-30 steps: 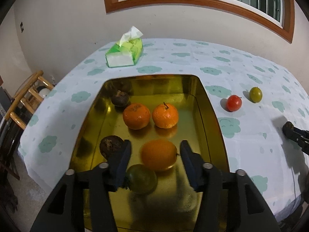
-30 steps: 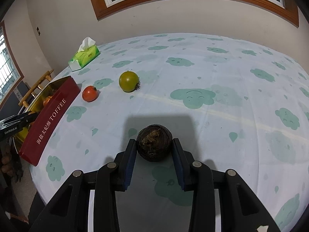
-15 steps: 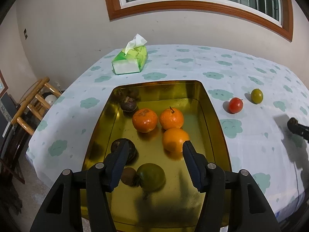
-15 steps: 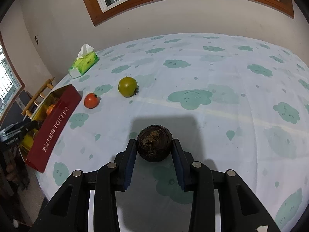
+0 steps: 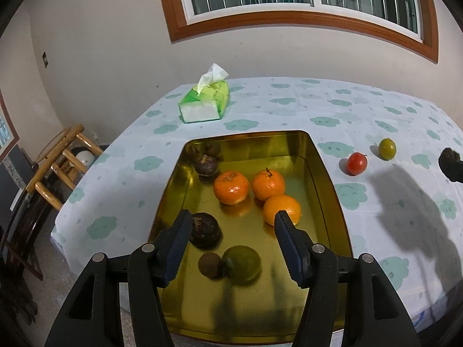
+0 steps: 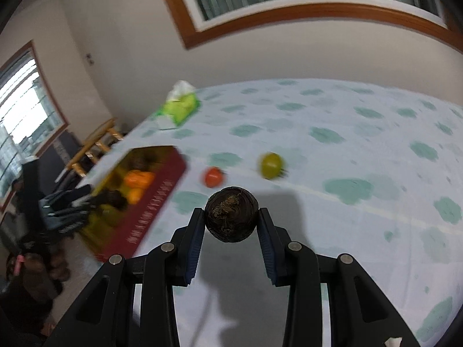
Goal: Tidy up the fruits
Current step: 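Release the orange in the tin with the left gripper while the right gripper carries the mangosteen over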
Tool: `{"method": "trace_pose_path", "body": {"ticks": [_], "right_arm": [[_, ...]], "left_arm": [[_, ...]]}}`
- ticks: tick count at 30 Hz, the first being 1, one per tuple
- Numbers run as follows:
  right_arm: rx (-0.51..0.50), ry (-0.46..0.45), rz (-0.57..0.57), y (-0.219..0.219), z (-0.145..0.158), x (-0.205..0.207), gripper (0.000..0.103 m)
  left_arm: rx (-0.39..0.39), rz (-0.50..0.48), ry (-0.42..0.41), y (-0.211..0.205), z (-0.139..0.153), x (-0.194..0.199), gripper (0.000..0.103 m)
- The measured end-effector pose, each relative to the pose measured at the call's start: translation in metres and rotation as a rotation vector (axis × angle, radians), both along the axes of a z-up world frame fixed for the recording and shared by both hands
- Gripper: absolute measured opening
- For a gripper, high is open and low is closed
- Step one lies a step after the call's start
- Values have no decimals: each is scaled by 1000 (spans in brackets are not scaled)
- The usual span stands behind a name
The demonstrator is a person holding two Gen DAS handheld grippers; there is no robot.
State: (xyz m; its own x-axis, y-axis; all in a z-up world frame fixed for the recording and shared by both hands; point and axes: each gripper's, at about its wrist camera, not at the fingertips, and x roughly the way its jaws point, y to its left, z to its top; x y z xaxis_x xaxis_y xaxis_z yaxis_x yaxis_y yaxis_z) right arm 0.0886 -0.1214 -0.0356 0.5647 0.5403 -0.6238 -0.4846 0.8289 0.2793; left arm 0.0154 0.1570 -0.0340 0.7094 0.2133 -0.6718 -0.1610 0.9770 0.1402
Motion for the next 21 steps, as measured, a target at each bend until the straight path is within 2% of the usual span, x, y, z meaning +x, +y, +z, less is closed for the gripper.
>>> {"method": "trace_pose_path", "body": {"ticks": [5,9,16,21], "right_arm": [[29,-15,130,45,19,-16,34],[45,3,225,79,22,-24,34],[2,38,354,139,5,-28,34],[-28,71,396,168,-10,-25,34]], "left_arm": [[8,25,-16,9,2,-4,65],[21,43,-26,18,2,-9,67],[28,72,-28,32,-3,-16,69],[22,93,-21,43,-8,-19,69]]}}
